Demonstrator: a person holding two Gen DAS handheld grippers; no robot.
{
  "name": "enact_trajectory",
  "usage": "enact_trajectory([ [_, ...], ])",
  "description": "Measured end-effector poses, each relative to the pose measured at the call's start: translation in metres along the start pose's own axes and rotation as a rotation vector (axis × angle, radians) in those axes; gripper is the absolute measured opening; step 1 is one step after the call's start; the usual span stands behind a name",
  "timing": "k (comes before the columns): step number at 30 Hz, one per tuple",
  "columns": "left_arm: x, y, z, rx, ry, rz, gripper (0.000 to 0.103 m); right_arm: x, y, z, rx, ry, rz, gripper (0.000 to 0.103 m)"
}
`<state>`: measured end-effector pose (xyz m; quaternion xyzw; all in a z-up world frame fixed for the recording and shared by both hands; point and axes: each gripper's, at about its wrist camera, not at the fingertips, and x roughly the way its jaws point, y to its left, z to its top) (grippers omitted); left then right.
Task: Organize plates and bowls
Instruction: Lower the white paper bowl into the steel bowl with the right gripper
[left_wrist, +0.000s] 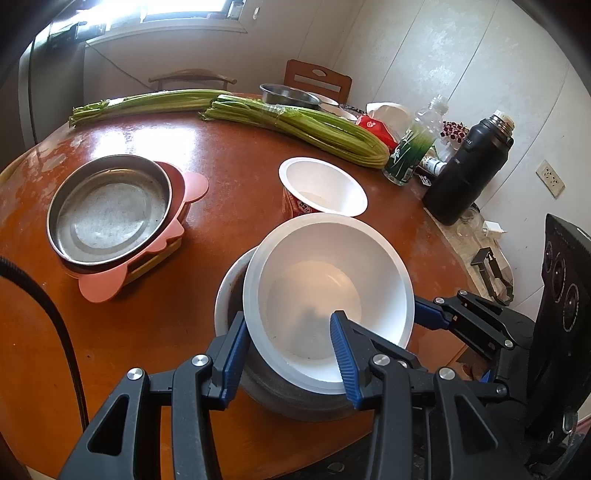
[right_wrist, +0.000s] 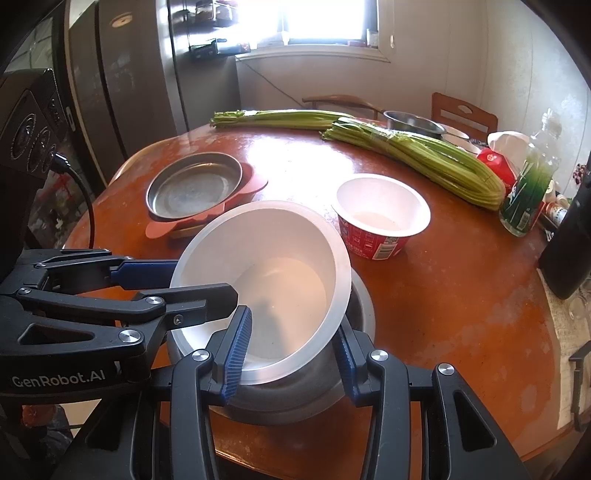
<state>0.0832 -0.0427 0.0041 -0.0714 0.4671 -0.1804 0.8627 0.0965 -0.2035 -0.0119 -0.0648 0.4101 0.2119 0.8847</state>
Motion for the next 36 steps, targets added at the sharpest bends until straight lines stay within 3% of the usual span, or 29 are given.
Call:
enact_trajectory([
  [36,0.019,0.001,-0.002,0.003,0.048,0.014,0.044,0.015,-0.005,-0.011,0.008,0.052,0.022,0.046],
])
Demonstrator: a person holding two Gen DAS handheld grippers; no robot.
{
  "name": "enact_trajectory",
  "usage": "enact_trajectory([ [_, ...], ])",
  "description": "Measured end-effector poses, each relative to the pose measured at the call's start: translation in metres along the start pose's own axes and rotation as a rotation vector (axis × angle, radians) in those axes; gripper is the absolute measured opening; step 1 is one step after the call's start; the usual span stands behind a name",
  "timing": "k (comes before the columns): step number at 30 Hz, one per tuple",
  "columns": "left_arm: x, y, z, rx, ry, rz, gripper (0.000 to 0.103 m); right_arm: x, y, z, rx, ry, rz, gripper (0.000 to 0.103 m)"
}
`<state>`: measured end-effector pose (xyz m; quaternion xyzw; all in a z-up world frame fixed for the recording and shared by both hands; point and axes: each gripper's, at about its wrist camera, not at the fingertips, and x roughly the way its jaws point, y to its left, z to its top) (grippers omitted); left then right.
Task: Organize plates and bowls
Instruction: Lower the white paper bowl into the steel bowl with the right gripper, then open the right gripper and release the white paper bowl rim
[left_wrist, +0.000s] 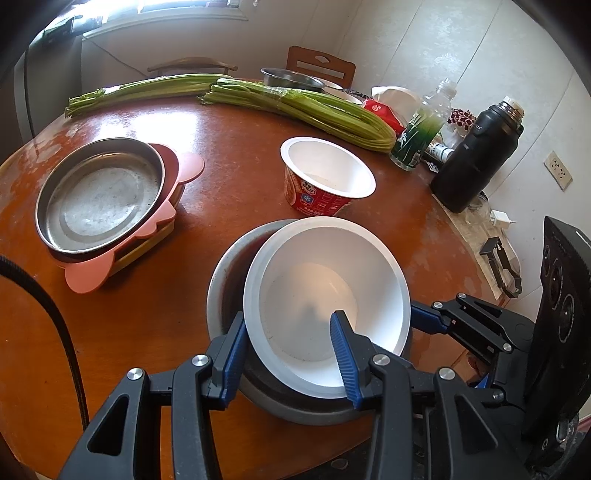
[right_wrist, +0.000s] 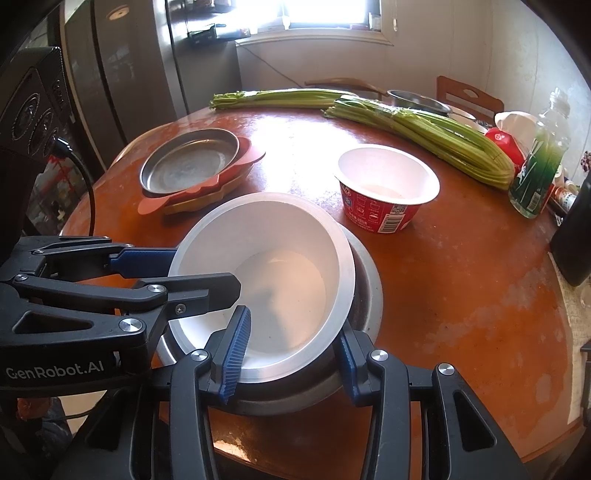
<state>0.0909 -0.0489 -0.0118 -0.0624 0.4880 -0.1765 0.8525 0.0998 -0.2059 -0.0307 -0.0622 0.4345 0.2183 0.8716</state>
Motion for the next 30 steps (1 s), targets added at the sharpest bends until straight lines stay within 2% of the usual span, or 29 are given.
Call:
enact_trajectory([
  [30,-0.023,-0.013,0.001,0.03,-0.055,0.004,0.044,-0.022,-0.011,0.003,0.029,-0.049,-0.025,0.046],
])
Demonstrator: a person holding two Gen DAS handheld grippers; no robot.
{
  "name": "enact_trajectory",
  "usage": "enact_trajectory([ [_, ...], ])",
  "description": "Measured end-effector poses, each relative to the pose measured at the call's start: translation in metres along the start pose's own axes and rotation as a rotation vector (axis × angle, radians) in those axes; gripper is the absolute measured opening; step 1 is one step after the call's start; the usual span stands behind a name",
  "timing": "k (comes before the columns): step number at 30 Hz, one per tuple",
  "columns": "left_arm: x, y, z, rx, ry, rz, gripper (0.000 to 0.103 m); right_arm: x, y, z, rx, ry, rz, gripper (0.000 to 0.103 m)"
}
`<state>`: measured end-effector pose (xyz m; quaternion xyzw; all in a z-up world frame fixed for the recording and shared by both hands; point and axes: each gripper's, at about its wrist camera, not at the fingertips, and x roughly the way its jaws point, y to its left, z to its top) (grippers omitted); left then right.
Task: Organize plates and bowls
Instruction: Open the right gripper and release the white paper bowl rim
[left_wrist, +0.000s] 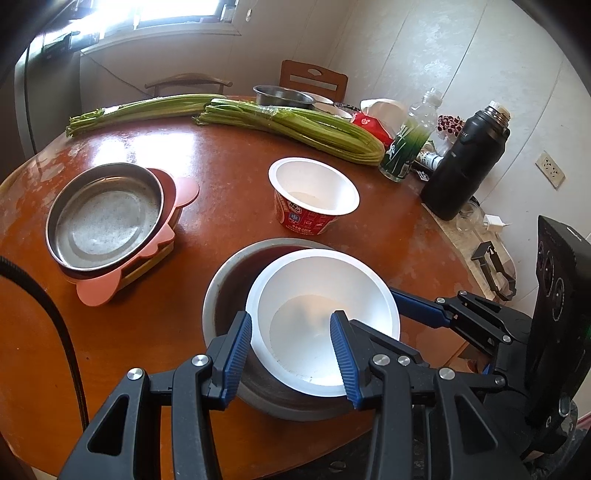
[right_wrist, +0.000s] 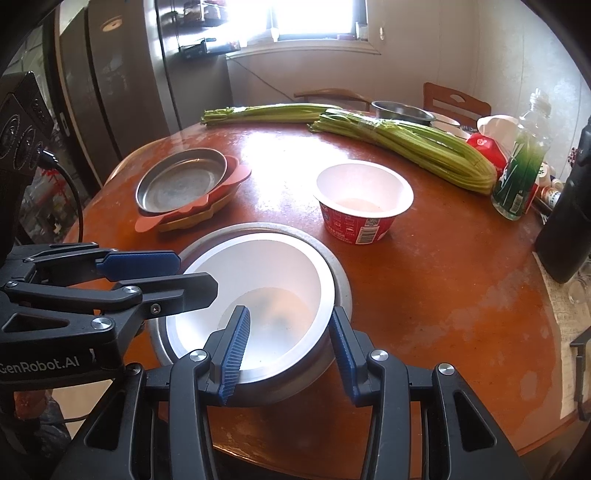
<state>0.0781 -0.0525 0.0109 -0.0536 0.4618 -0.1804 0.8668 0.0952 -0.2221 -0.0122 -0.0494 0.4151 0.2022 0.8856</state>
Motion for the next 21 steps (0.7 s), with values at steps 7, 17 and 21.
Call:
enact_trajectory([
  [7,-0.004,-0.007,0.006,0.015,-0.011,0.007,0.044,-0.008,-0.009,0.005,0.012,-0.024,0.001,0.046],
  [17,-0.004,-0.015,0.015,0.026,-0.02,0.015,0.045,-0.012,-0.023,0.013,0.032,-0.043,-0.007,0.047],
  [21,-0.003,-0.016,0.021,0.029,-0.021,0.015,0.045,-0.012,-0.03,0.018,0.046,-0.052,-0.012,0.048],
])
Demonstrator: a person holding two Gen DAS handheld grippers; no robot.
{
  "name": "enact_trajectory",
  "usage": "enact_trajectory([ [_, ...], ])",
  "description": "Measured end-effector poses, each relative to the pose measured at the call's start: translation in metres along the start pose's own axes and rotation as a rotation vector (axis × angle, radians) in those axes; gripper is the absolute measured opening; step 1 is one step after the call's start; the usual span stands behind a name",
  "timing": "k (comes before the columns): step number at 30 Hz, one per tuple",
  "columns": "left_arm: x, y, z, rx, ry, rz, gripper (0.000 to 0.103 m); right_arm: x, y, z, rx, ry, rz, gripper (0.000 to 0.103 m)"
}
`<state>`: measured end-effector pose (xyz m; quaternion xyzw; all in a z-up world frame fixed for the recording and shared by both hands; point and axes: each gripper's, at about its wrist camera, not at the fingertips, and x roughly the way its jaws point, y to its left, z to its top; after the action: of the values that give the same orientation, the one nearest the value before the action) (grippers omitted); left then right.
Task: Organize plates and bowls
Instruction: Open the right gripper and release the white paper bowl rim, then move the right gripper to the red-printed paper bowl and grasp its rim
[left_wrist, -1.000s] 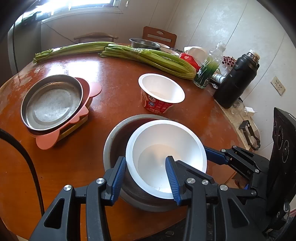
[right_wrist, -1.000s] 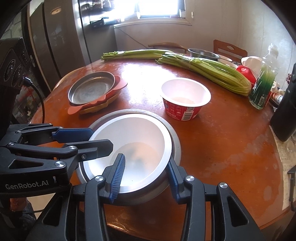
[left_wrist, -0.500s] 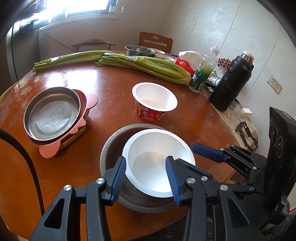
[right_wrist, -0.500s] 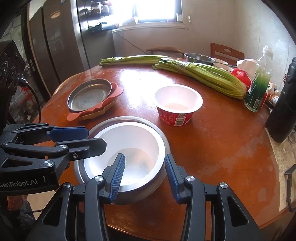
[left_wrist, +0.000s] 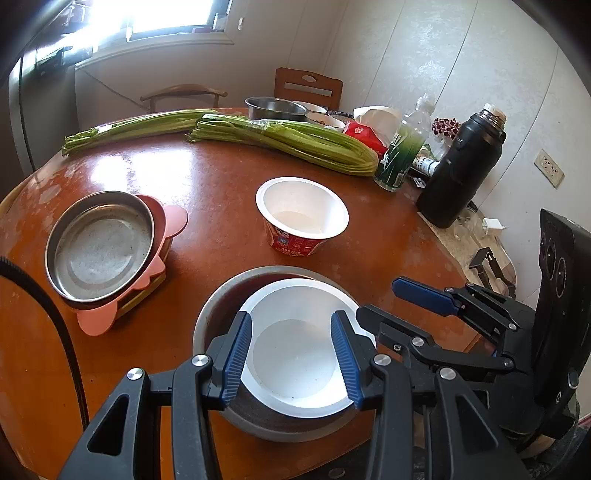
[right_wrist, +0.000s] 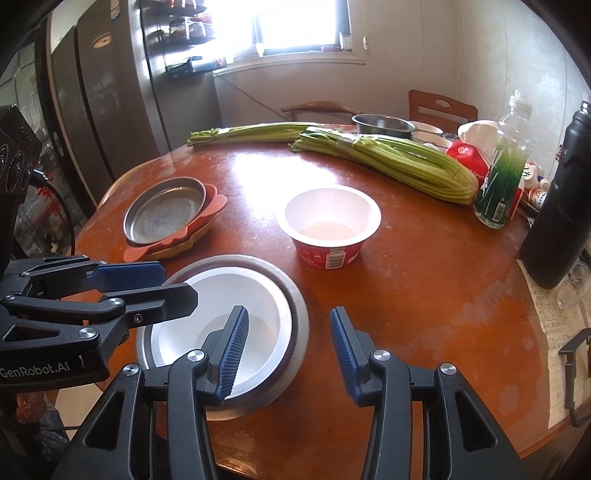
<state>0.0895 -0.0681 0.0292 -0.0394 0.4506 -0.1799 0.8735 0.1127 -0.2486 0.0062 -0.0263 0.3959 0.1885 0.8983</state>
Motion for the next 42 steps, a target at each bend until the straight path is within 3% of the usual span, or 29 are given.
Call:
enact_trajectory([
  [22,0.022,0.007,0.048,0.005,-0.019,0.005,0.045,0.013,-0.043,0.032,0.095,-0.027,-0.064,0.05],
  [42,0.084,0.013,0.094,0.009,0.041,-0.006,0.045,0.068,-0.065,0.055,0.125,0.041,-0.056,0.05],
])
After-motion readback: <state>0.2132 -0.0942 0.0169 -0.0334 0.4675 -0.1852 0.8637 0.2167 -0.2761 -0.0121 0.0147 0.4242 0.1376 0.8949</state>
